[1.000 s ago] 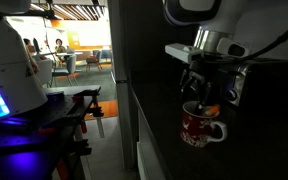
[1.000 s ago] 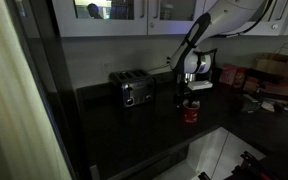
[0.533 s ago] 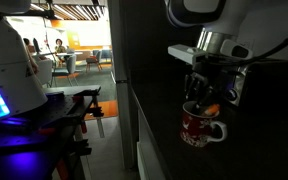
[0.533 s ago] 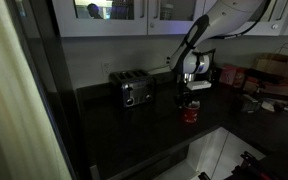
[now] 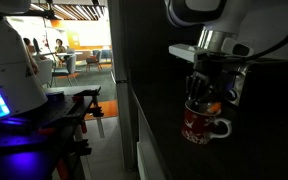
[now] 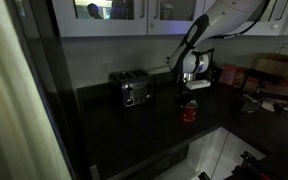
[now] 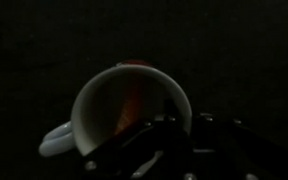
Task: Move the mug to the left slightly
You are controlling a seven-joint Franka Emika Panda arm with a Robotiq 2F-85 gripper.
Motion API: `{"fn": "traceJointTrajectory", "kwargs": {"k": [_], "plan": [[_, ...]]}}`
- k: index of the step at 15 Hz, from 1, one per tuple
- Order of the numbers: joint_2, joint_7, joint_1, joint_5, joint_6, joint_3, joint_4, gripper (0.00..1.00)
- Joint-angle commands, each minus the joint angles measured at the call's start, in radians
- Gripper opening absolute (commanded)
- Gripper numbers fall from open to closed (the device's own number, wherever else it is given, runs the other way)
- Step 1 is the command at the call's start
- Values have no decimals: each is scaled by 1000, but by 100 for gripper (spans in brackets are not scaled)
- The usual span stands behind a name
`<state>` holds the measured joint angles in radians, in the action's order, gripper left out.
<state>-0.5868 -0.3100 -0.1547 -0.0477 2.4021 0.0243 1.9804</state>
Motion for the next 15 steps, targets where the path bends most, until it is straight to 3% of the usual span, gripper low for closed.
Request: {"fn": "traceJointTrajectory", "kwargs": {"k": [1, 5, 6, 7, 8, 11, 15], "plan": [[30, 75, 44, 45, -35, 5, 3, 3], [52, 163, 130, 93, -70, -15, -1, 3], [153, 208, 160, 91, -132, -23, 66, 3], [168, 241, 181, 89, -168, -27, 66, 3], [110, 253, 187, 83, -183, -33, 10, 3], [168, 278, 201, 55, -178, -51, 65, 3], [127, 208, 167, 41, -124, -57, 79, 3]]}}
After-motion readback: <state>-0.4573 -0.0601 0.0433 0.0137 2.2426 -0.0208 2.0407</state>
